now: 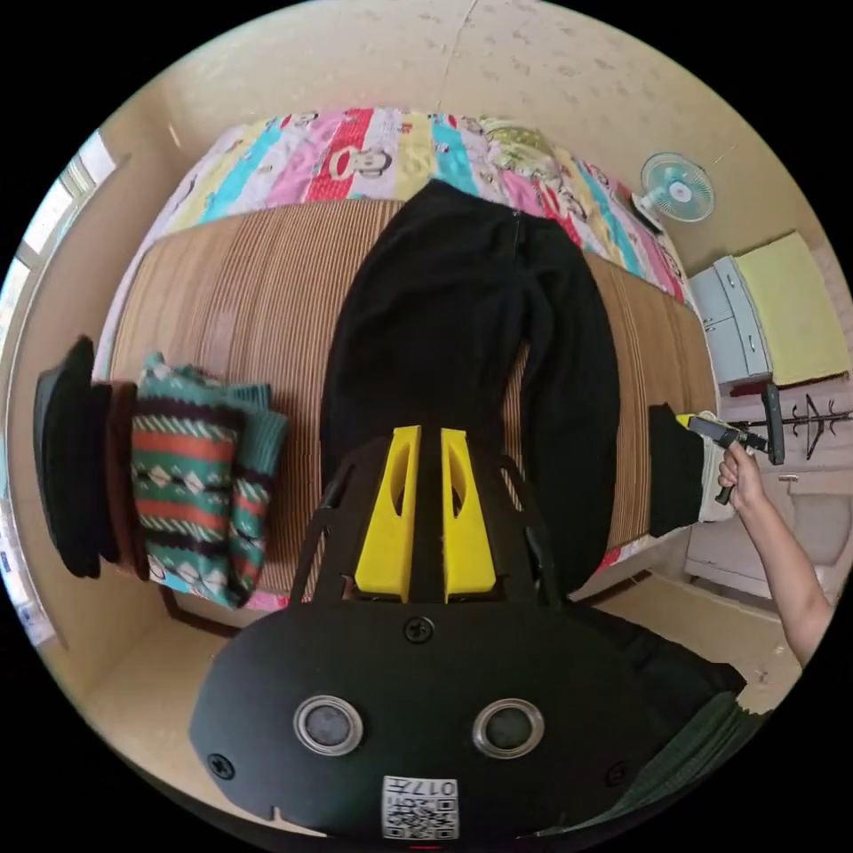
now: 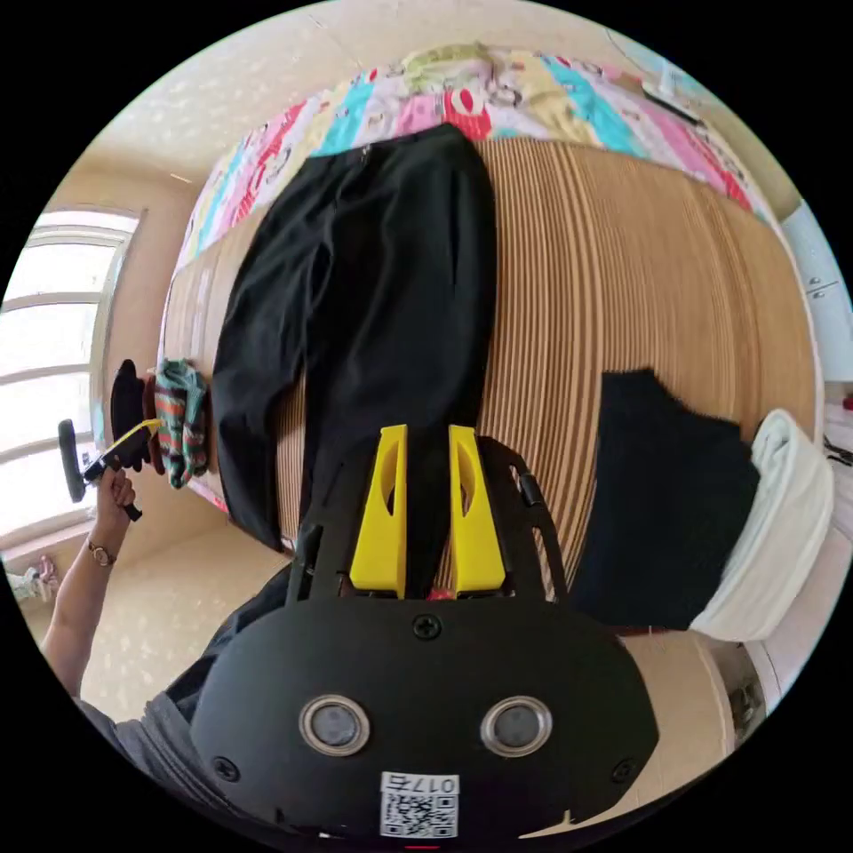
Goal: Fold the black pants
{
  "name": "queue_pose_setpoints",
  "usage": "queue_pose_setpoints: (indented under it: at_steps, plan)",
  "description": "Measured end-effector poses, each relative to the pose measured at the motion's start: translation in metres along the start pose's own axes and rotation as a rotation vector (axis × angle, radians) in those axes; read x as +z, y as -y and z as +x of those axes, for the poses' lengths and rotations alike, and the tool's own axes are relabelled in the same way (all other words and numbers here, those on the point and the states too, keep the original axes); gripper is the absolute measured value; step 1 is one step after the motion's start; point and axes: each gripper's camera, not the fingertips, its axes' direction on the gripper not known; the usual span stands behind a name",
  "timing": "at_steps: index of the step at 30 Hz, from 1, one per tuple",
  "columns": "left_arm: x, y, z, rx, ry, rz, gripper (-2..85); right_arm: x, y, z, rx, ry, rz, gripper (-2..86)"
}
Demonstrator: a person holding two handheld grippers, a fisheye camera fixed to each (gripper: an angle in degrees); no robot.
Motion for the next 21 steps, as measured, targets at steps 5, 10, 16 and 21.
queue_pose_setpoints:
  at_steps: [5,10,16,21]
  plan:
    - [0.044,-0.061,-0.006,-0.022,-0.098,-0.16,5.0,0.013,-0.083,0.029,0.049,0.096,-0.228,10.3]
    - [0.031,-0.078,0.02,0.042,-0.181,-0.246,4.9,-0.042,-0.143,0.042,0.052,0.153,-0.223,9.6]
    - [-0.029,-0.069,0.075,0.315,-0.248,-0.325,5.6,-0.145,-0.165,0.065,0.03,0.498,-0.255,2.8]
    - [-0.099,-0.033,0.109,0.399,-0.36,-0.293,9.7,-0.269,-0.174,0.028,-0.175,0.816,-0.123,1.4]
